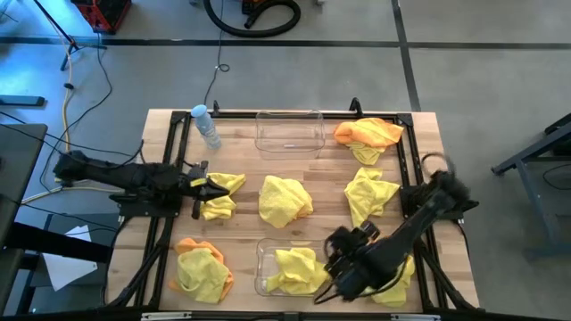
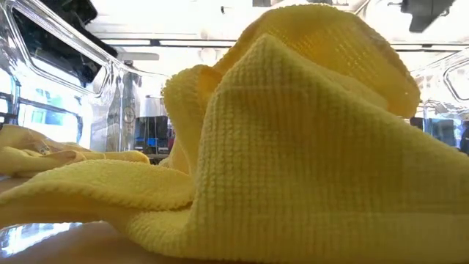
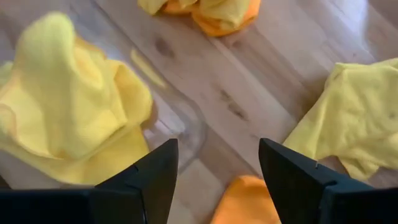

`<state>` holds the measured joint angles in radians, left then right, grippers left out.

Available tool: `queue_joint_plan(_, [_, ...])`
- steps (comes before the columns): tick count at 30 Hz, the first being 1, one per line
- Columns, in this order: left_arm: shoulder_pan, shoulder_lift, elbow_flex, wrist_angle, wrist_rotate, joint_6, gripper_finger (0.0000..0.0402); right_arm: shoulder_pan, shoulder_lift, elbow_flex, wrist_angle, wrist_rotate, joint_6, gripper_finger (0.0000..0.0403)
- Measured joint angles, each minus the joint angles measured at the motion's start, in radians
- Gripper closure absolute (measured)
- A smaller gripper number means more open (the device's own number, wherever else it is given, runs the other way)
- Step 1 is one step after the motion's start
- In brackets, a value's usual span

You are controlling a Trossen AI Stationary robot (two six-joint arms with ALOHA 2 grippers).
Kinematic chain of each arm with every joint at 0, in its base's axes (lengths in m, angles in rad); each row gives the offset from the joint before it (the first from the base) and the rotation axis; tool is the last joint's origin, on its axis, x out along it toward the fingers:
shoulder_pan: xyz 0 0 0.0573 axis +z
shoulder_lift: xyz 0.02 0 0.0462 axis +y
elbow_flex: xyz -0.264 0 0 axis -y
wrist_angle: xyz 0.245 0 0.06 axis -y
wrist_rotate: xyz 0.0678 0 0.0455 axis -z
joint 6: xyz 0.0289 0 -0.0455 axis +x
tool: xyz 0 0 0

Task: Sort microfiber towel by color & place in baskets
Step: Put the yellow microfiber towel into the bottom transparent bin

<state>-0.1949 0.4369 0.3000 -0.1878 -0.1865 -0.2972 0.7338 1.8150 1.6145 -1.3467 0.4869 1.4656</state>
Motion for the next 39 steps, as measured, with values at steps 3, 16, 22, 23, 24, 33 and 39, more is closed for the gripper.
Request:
queue_joint_plan(3, [-0.02, 0.129, 0.102, -0.089, -0.076, -0.048, 0.0402, 0.017, -0.179, -0.226, 0.129, 0.05, 0.0, 0.0187])
queue_joint_plan(16, [0.041, 0.679, 0.576, -0.797, -0.007, -0.679, 0.04, 0.019, -0.795, -0.851, 0.314, 0.056, -0.044, 0.0188])
queue_joint_plan(22, [0.089, 0.807, 0.589, -0.812, 0.039, -0.779, 0.0359, 0.019, -0.959, -0.942, 0.319, 0.056, -0.071, 0.0188])
queue_joint_plan(23, [0.099, 0.823, 0.589, -0.83, 0.042, -0.79, 0.0348, 0.019, -0.977, -0.947, 0.318, 0.056, -0.071, 0.0188])
queue_joint_plan(24, [0.109, 0.839, 0.589, -0.852, 0.046, -0.794, 0.0334, 0.019, -0.99, -0.95, 0.317, 0.059, -0.073, 0.0188])
queue_joint_plan(33, [0.22, 0.959, 0.568, -1.055, 0.068, -0.824, 0.0231, 0.019, -1.018, -0.95, 0.319, 0.166, -0.054, 0.0188])
queue_joint_plan(39, [0.253, 1.029, 0.483, -0.966, 0.147, -0.715, 0.0223, 0.019, -1.017, -0.95, 0.326, 0.136, 0.064, 0.0187])
